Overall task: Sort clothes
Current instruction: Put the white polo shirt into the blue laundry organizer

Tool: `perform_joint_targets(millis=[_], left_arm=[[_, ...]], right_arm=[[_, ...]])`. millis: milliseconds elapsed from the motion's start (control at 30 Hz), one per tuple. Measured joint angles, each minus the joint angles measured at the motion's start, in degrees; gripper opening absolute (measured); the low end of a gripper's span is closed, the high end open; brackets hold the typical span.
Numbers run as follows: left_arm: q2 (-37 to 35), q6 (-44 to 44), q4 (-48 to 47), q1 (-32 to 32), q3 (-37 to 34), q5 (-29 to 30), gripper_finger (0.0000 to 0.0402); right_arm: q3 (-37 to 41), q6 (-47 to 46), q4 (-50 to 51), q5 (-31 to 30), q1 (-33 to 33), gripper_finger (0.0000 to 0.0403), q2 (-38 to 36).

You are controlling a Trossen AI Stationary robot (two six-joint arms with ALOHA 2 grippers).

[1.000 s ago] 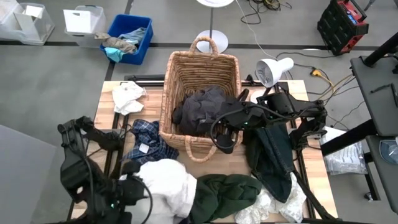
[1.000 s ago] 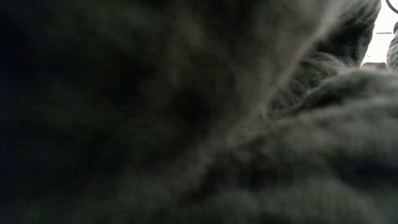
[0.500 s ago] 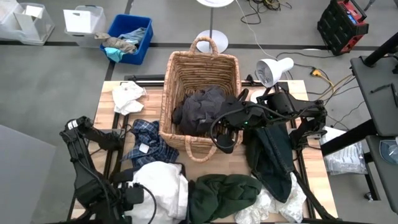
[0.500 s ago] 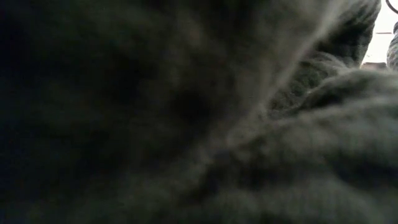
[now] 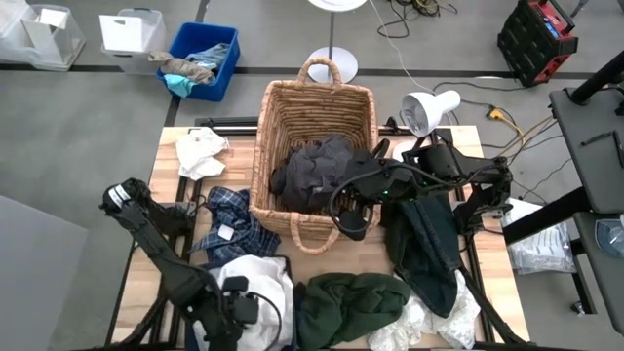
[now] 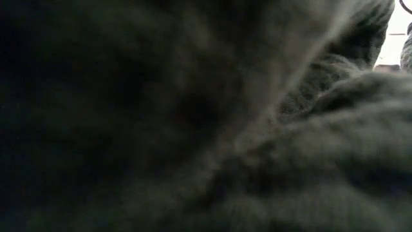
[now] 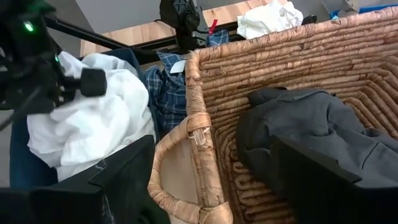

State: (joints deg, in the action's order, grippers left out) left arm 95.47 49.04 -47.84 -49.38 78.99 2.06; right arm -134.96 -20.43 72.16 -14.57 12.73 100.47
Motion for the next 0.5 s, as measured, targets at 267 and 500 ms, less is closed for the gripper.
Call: perform_joint_targets(millis=[267, 500], left_arm=[[-0.03, 0.25, 21.17, 0.14, -14.36, -6.32, 0.0000], [-0.05, 6.17, 35.25, 0.15, -25.51, -7.72, 0.0000]], right_arm=[[0.02, -0.15, 0.00, 0.00, 0.00, 0.0299, 0.00], [0.02, -0.76, 0.00, 0.00, 0.00, 0.0303, 0.00]])
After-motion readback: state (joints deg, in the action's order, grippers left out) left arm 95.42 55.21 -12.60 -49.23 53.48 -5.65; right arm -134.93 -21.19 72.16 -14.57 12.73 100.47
